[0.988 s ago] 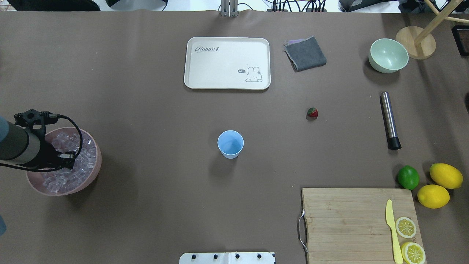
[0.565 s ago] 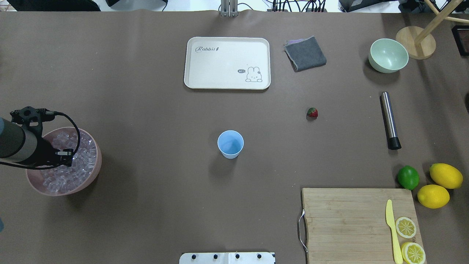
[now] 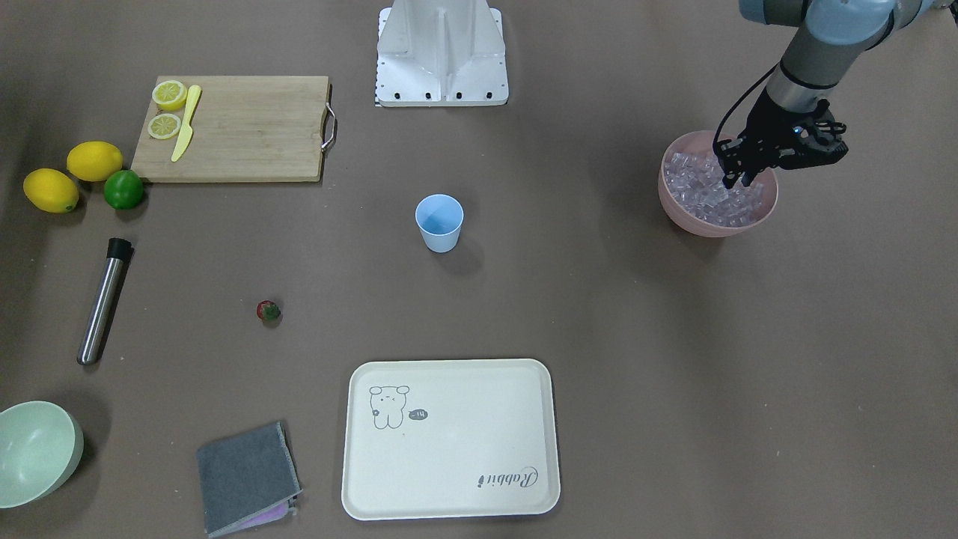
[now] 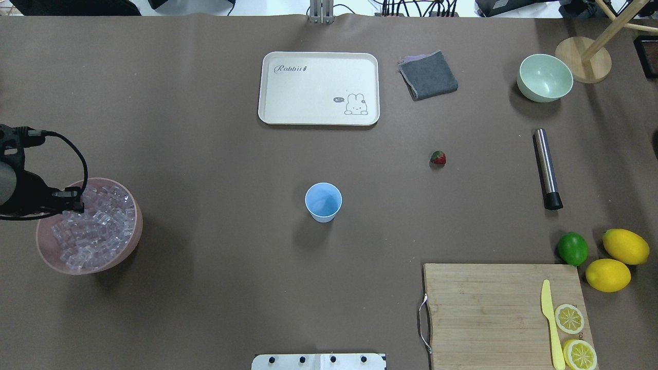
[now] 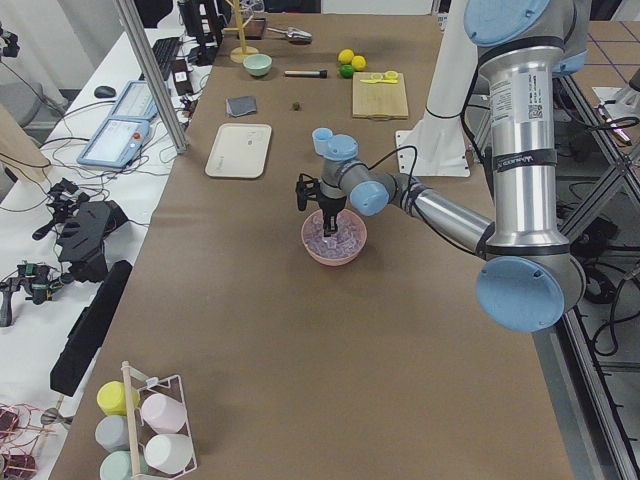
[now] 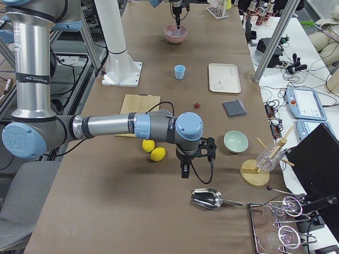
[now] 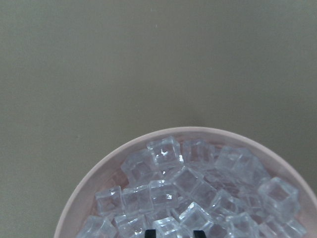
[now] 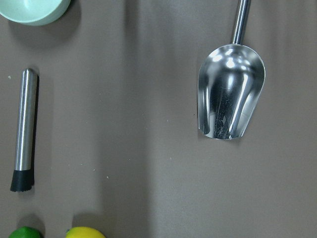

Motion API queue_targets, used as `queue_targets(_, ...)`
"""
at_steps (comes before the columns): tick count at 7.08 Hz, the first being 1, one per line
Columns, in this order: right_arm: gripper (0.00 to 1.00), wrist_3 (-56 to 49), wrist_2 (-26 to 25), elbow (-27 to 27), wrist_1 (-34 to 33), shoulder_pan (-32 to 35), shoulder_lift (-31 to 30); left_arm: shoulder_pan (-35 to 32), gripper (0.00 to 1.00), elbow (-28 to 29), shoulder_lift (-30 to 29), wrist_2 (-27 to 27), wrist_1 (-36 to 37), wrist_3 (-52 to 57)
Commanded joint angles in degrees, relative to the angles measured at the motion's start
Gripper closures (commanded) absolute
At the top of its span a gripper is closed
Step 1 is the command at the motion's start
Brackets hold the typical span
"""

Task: Mash ice and strawberries in cup
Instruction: 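Lift the ice cube and carry it over the light-blue cup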

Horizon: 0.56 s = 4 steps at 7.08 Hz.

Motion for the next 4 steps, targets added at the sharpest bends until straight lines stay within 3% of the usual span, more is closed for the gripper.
queue_targets(1, 0.00, 0.0, 0.1, 0.0, 0.0, 0.0, -0.1, -1.8, 1.00, -3.4, -1.8, 0.0, 0.0, -0.7)
queue_targets(4, 0.00, 0.0, 0.1, 0.0, 0.0, 0.0, -0.2, 2.3, 1.00, -2.1, -18.0, -0.1, 0.6, -14.4)
